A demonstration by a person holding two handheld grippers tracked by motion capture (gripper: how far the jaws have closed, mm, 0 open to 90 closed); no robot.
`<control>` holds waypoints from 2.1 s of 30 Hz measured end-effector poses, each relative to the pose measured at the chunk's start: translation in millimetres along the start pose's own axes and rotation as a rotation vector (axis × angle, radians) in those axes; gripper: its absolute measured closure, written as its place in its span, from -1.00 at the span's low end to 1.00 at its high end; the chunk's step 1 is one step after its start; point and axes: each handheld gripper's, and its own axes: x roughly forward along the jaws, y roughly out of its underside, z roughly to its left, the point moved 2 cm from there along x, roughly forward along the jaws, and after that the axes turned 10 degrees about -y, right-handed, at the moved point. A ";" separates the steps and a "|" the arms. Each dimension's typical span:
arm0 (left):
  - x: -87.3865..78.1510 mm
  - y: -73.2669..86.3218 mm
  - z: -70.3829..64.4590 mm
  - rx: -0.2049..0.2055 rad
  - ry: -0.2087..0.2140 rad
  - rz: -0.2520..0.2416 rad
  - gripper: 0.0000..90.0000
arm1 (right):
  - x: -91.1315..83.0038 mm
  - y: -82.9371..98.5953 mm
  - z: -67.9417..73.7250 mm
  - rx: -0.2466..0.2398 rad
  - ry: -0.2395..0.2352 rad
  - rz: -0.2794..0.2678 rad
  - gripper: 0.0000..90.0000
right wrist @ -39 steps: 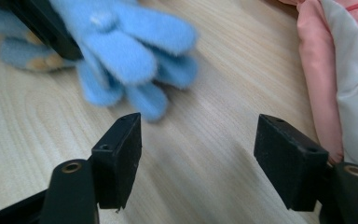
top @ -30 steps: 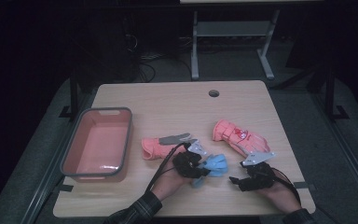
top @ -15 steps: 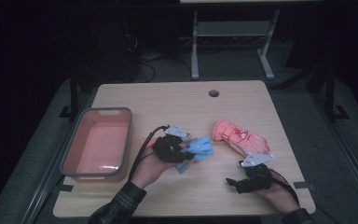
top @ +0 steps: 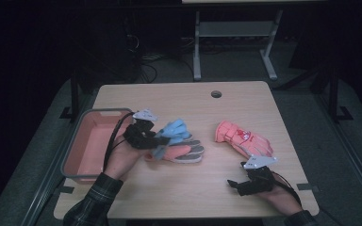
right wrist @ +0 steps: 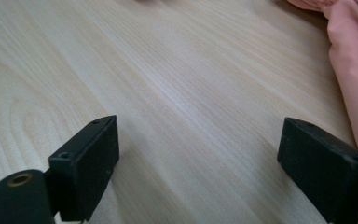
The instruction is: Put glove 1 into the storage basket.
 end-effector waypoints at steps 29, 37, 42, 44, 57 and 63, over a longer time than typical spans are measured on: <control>-47.6 87.0 123.7 -0.239 -0.323 0.098 0.72 | -0.2 0.1 0.2 0.010 0.005 0.006 -0.75; -21.1 103.2 146.1 -0.290 -0.330 0.187 0.70 | -0.2 0.1 0.2 0.010 0.005 0.007 -0.75; -7.6 111.6 151.9 -0.316 -0.325 0.237 0.68 | -0.2 0.1 0.2 0.010 0.005 0.007 -0.75; -3.0 115.1 153.8 -0.326 -0.318 0.253 0.67 | -0.2 0.1 0.3 0.010 0.005 0.007 -0.75; 13.6 127.4 156.7 -0.330 -0.292 0.315 -0.31 | -0.2 0.1 0.2 0.010 0.005 0.006 -0.75; 7.7 123.3 155.6 -0.326 -0.317 0.263 -0.71 | -0.2 0.1 0.2 0.009 0.005 0.007 -0.75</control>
